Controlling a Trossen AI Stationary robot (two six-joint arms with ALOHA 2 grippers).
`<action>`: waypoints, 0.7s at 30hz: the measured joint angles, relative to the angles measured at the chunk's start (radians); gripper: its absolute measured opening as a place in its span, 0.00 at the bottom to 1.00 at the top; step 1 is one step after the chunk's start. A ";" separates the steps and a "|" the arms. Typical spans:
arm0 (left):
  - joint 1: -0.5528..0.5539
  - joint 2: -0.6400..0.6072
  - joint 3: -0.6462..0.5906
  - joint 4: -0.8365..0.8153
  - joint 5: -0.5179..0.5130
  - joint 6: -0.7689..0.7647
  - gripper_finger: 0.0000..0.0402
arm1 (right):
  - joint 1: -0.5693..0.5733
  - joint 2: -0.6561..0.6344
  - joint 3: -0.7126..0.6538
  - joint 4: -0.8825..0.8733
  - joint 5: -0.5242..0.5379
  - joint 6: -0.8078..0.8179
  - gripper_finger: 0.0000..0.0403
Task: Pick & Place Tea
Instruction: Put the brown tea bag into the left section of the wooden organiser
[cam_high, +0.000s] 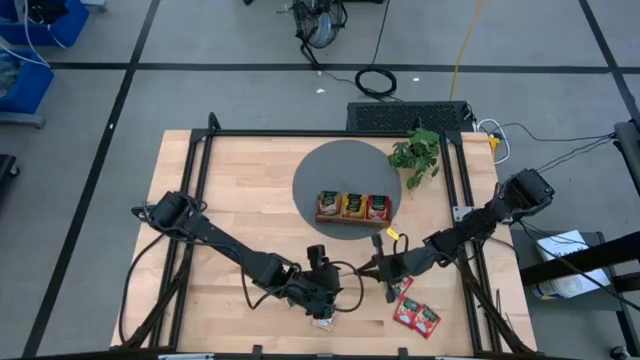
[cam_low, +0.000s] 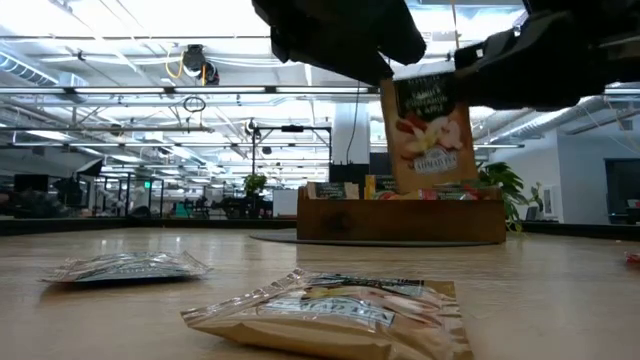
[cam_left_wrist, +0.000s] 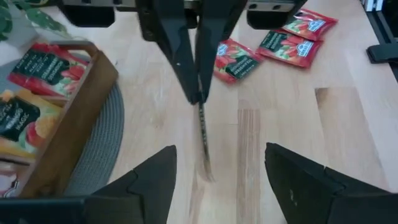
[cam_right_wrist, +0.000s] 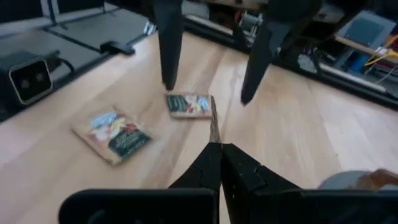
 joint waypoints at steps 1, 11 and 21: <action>0.000 0.000 0.000 0.002 0.000 0.001 0.61 | 0.003 0.000 0.000 0.012 -0.001 -0.004 0.00; 0.004 0.007 -0.004 0.004 -0.061 -0.044 0.61 | 0.018 0.000 0.000 0.043 -0.003 -0.034 0.00; 0.000 0.008 -0.004 0.012 -0.051 -0.068 0.46 | 0.018 0.000 0.000 0.065 -0.003 -0.024 0.00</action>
